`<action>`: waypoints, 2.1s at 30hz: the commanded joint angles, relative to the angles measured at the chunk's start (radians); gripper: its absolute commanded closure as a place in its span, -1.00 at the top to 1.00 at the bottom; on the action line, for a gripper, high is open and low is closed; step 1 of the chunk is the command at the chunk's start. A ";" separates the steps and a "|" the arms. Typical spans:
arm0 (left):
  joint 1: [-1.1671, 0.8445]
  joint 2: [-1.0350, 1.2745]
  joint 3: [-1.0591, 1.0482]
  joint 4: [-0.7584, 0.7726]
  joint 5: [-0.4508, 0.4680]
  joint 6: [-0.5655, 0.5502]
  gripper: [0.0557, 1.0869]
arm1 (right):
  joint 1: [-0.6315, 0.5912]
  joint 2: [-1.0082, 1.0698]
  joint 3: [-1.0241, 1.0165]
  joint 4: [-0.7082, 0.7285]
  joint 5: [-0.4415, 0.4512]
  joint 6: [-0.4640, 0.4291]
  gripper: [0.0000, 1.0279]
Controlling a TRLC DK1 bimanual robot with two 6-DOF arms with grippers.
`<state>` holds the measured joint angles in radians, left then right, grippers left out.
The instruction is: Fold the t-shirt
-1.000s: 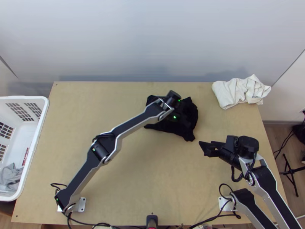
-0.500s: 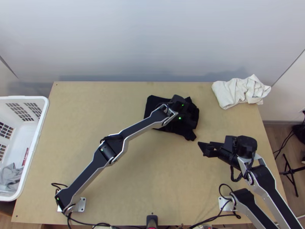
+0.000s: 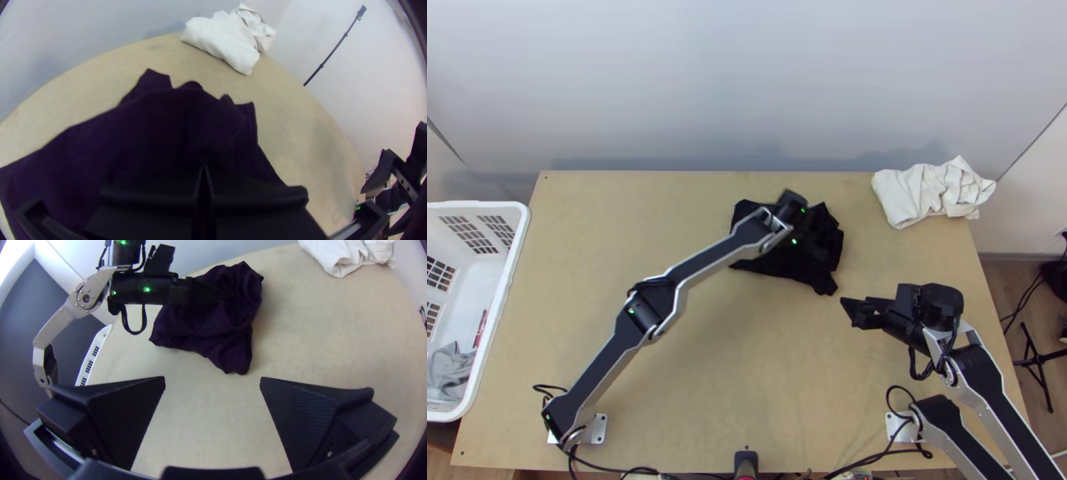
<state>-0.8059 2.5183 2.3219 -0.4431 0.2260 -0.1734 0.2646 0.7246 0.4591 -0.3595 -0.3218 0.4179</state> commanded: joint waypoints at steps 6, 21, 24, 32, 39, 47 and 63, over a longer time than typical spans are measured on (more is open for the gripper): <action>0.025 -0.236 -0.013 -0.144 0.003 0.020 -0.58 | 0.001 -0.001 0.013 -0.010 -0.003 -0.004 0.93; 0.120 -0.774 -0.337 -0.384 0.024 0.114 0.90 | -0.062 0.230 -0.034 0.188 -0.026 -0.008 0.93; 0.151 -0.892 -0.426 -0.382 0.024 0.129 0.90 | -0.071 0.361 -0.013 0.278 -0.063 0.012 0.93; 0.260 -1.136 -0.590 -0.381 0.015 0.164 0.90 | -0.057 0.659 0.142 0.378 -0.112 0.044 0.93; 0.359 -1.219 -0.624 -0.387 0.015 0.147 0.90 | -0.027 0.834 0.274 0.398 -0.143 0.084 0.93; 0.409 -1.270 -0.679 -0.376 0.013 0.135 0.90 | 0.067 0.958 0.366 0.398 -0.145 0.087 0.93; 0.528 -1.339 -0.771 -0.371 0.022 0.164 0.90 | 0.088 0.932 0.428 0.314 -0.085 -0.053 -0.94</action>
<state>-0.3271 1.2091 1.5932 -0.8165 0.2390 -0.0238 0.3573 1.6993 0.8829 -0.0177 -0.4480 0.4118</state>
